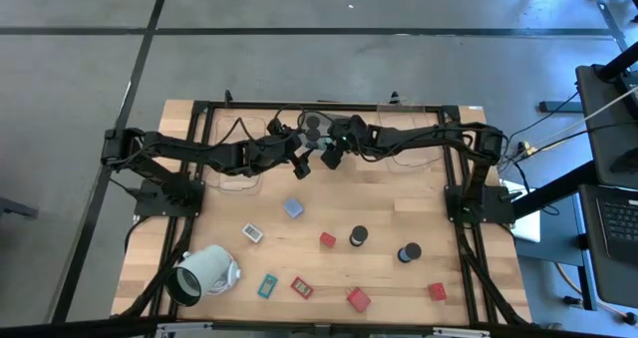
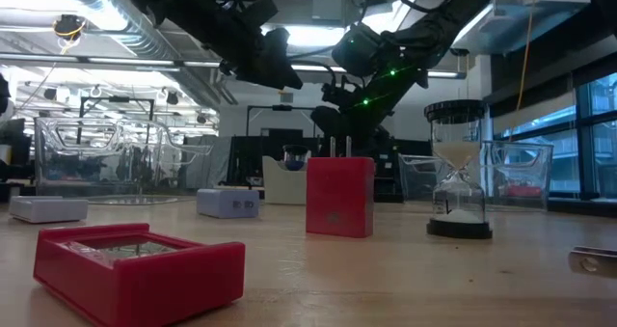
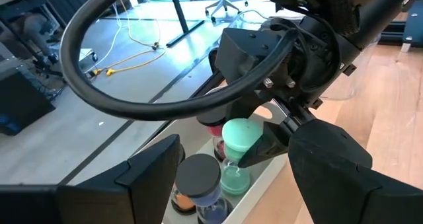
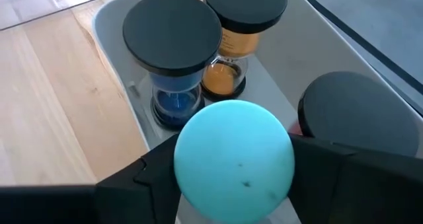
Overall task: Pick & Place Office items
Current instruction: Put the blue and green hourglass timer into the gray bin, then adjust the red hourglass timer in the gray bin
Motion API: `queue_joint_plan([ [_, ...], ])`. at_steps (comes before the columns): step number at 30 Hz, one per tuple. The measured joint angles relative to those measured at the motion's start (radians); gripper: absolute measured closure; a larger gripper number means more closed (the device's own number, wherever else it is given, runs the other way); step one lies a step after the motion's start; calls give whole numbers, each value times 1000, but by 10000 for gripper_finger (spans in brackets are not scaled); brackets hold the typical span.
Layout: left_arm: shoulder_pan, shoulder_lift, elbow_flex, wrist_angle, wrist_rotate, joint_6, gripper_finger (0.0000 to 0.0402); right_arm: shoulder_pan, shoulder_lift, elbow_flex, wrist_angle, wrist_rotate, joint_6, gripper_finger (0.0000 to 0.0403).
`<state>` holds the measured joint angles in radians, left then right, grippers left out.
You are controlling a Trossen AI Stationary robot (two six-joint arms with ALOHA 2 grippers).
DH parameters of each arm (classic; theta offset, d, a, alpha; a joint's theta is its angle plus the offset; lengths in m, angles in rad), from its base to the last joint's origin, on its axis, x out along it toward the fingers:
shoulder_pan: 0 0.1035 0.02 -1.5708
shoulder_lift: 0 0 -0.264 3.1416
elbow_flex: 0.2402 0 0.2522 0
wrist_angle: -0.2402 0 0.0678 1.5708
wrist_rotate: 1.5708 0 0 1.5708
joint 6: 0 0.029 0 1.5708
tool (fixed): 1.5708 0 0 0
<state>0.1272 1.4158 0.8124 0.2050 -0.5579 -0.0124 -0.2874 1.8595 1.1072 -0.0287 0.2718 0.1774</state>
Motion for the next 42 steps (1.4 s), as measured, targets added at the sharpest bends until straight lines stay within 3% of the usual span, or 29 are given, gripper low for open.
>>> queue_joint_plan([
  [17,0,0,0,-22,0,0,123,0,-31,-1,60,-3,-29,112],
  [25,0,0,0,-33,-6,0,123,0,-195,-1,-63,7,-59,115],
  [30,0,0,0,-32,-7,0,123,0,-274,0,-209,133,-58,119],
  [36,0,0,0,-31,-7,-2,123,-14,-244,-1,-355,178,20,120],
  [42,0,0,0,-30,-8,-9,123,-58,-186,-1,-331,184,60,120],
])
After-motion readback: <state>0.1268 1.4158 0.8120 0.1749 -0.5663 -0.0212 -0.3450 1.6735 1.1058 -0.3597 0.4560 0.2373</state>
